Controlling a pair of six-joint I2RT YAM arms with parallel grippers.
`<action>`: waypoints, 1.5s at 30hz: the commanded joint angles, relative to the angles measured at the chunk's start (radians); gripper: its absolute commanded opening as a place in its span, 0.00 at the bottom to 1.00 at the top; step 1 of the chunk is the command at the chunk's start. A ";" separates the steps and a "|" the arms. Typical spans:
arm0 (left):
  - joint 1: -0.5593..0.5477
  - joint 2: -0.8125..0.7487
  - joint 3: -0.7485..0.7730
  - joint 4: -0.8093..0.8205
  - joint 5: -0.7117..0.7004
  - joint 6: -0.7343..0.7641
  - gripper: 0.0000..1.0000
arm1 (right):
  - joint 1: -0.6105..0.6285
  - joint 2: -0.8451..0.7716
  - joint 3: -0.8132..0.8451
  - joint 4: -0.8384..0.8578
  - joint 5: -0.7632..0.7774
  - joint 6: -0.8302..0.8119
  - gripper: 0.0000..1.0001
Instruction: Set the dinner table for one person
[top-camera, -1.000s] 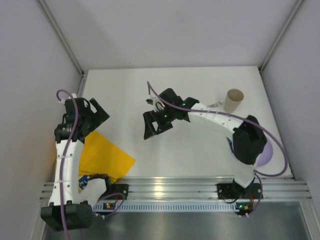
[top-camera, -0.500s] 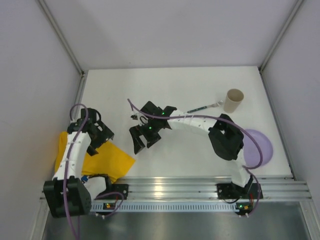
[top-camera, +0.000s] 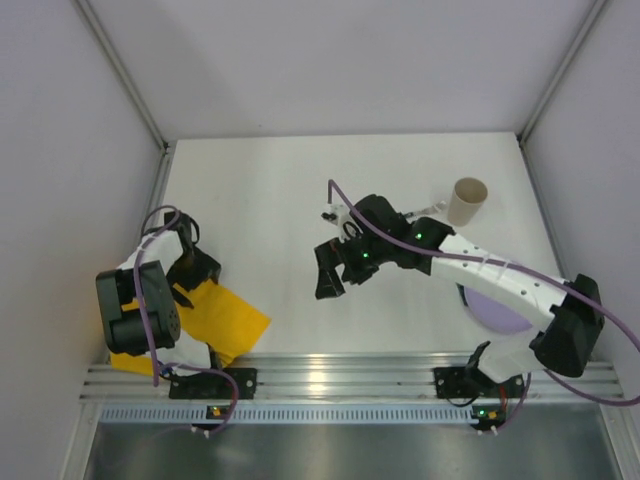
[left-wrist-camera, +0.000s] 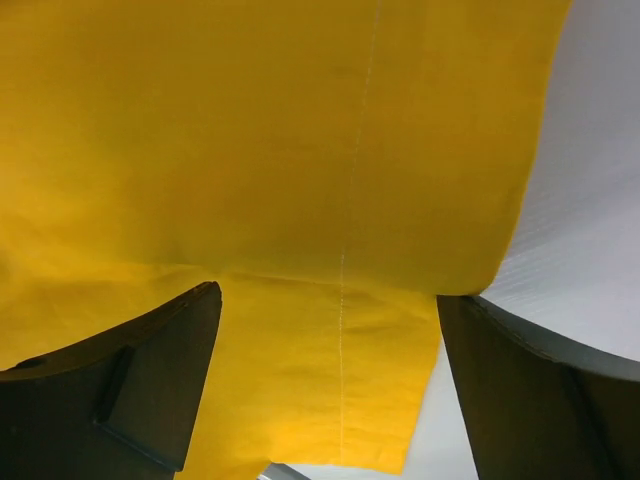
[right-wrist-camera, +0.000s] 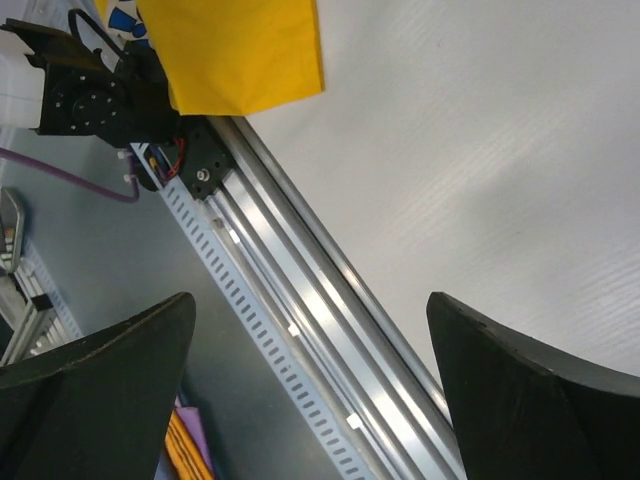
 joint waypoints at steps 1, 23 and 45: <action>0.017 0.035 -0.040 0.121 -0.014 0.030 0.92 | -0.016 -0.087 -0.067 -0.057 0.082 0.012 1.00; -0.656 0.297 0.391 0.115 0.083 -0.099 0.00 | -0.145 -0.264 -0.147 -0.170 0.183 -0.079 1.00; -1.088 0.833 1.212 0.005 0.325 -0.156 0.01 | -0.276 -0.403 -0.181 -0.332 0.384 -0.086 1.00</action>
